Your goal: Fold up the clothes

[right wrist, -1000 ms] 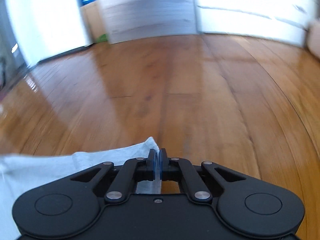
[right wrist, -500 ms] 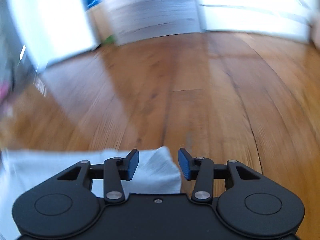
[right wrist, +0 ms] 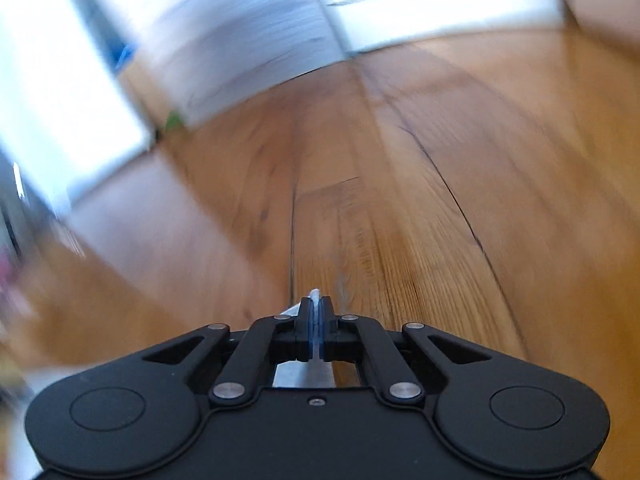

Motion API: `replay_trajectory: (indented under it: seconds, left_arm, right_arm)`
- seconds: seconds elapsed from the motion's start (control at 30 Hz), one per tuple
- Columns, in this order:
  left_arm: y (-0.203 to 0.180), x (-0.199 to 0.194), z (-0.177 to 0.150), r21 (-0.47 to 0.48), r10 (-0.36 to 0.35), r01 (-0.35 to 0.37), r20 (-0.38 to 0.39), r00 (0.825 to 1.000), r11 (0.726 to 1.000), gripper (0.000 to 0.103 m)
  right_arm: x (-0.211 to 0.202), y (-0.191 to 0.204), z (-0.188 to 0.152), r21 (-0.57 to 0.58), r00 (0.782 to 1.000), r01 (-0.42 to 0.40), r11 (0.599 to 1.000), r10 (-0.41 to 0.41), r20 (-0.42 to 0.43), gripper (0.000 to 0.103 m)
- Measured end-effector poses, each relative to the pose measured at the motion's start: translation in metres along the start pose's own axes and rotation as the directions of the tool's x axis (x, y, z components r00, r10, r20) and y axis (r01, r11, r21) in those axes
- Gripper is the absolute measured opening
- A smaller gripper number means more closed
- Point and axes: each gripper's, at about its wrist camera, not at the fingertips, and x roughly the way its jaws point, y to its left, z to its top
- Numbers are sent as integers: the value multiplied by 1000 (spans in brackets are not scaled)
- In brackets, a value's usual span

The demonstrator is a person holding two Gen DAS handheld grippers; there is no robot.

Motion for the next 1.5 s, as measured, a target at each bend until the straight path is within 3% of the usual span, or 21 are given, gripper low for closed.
replay_trajectory:
  seconds: [0.1,0.17,0.27,0.33,0.37,0.4,0.43,0.53,0.6,0.63,0.67,0.7,0.8,0.87,0.93,0.97,1.1,1.23,1.37,1.5]
  left_arm:
    - [13,-1,8,-81,-9,9,0,1000,997,0]
    - [24,4,14,-108,84,-85,-16,996,990,0]
    - [44,7,15,-204,148,-155,-51,988,966,0]
    - [52,-5,10,-280,93,-100,-38,995,955,2]
    - [50,-12,8,-279,75,-79,-26,997,957,2]
    - [48,-20,5,-273,61,-61,-11,998,960,3]
    - [41,-29,3,-251,64,-60,7,998,966,3]
    - [17,-56,-6,-202,106,-102,6,994,974,5]
    - [-8,-75,-7,-140,175,-175,-14,984,974,12]
    - [-21,-84,-4,-113,182,-183,-18,983,977,23]
    - [-33,-97,-4,-107,155,-155,-8,988,982,34]
    - [-39,-111,-5,-127,107,-106,7,994,986,39]
    - [-60,-157,-10,-182,-18,27,51,999,983,42]
    - [-76,-187,-21,-214,-39,55,76,996,975,43]
    - [-92,-216,-36,-250,11,11,88,996,968,46]
    - [-99,-232,-44,-264,35,-8,95,995,964,53]
    - [-104,-286,-85,-298,6,26,105,994,954,63]
    - [-89,-329,-134,-338,-24,44,62,998,940,68]
    - [-65,-350,-188,-373,-1,-2,-7,1000,928,73]
    - [-32,-350,-253,-492,-21,-27,-92,996,870,73]
  right_arm:
    - [5,0,0,-8,999,30,1000,-31,-39,2]
    - [7,1,-2,6,994,91,996,-90,-54,2]
    - [3,8,-10,-12,989,145,989,-145,-37,13]
    - [-6,9,-15,-33,989,149,988,-150,-15,22]
    - [-14,9,-17,-39,989,147,988,-147,-3,42]
    - [-19,7,-18,-47,988,154,987,-154,9,68]
    - [-23,4,-18,-56,982,186,981,-186,19,75]
    - [-44,-17,-22,30,948,315,949,-316,34,76]
    - [-68,-37,-31,162,951,299,940,-307,25,76]
    - [-81,-44,-37,220,956,281,934,-292,19,76]
    - [-93,-49,-44,270,962,262,927,-273,6,76]
    - [-104,-51,-51,302,968,242,922,-249,-15,76]
    - [-140,-44,-75,325,983,182,928,-159,-97,76]
    - [-170,-28,-92,270,982,150,951,-111,-154,76]
    - [-202,-9,-110,180,976,125,976,-89,-196,76]
    - [-220,1,-121,123,974,124,985,-97,-207,76]
    - [-288,33,-166,-86,962,107,991,-125,-241,76]
    - [-338,49,-213,-187,962,67,980,-112,-247,76]
    - [-364,86,-272,-308,959,-18,951,-70,-274,76]
    - [-382,138,-339,-448,953,-150,881,9,-302,76]
